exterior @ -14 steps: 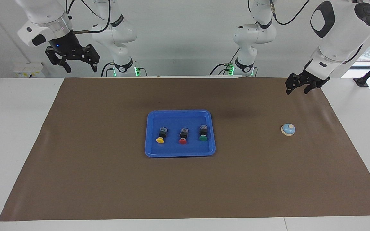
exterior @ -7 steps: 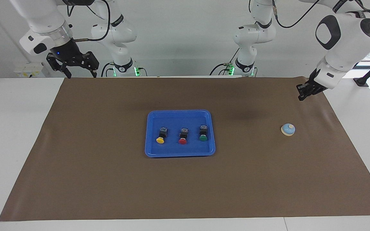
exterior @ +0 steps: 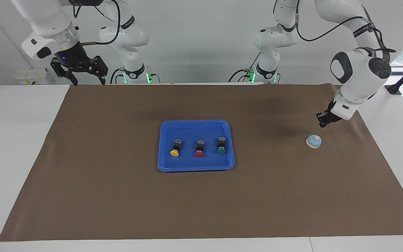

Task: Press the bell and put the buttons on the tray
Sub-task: 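Lower the left gripper onto the white bell to press it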

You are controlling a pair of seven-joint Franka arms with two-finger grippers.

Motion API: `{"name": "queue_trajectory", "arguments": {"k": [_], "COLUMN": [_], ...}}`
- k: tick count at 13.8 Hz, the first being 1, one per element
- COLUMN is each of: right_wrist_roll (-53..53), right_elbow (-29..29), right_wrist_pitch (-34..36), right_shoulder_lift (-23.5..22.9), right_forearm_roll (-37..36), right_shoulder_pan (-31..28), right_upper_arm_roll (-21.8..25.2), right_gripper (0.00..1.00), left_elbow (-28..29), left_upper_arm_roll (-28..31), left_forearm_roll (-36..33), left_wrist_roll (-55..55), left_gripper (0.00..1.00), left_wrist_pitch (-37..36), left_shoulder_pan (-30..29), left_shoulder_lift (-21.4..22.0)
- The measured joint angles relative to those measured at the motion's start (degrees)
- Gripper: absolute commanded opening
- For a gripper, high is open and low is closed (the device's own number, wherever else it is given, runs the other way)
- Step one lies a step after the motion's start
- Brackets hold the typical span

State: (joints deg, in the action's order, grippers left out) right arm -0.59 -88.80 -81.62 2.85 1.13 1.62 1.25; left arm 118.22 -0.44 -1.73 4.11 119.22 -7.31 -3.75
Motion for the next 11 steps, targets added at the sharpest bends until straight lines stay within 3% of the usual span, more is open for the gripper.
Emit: {"name": "queue_trajectory", "arguments": {"k": [11], "right_wrist_roll": [0.00], "right_elbow": [-0.04], "right_wrist_pitch": [0.17], "right_shoulder_lift": [0.25], "right_forearm_roll": [0.00], "right_shoulder_pan": [0.00], "right_upper_arm_roll": [0.00], "right_gripper": [1.00], "left_elbow": [4.03], "left_upper_arm_roll": [-0.64], "left_forearm_roll": [-0.09], "left_wrist_roll": [0.69], "left_gripper": [0.00], "left_wrist_pitch": [9.86], "left_shoulder_pan": [-0.53], "left_shoulder_lift": [-4.53]}}
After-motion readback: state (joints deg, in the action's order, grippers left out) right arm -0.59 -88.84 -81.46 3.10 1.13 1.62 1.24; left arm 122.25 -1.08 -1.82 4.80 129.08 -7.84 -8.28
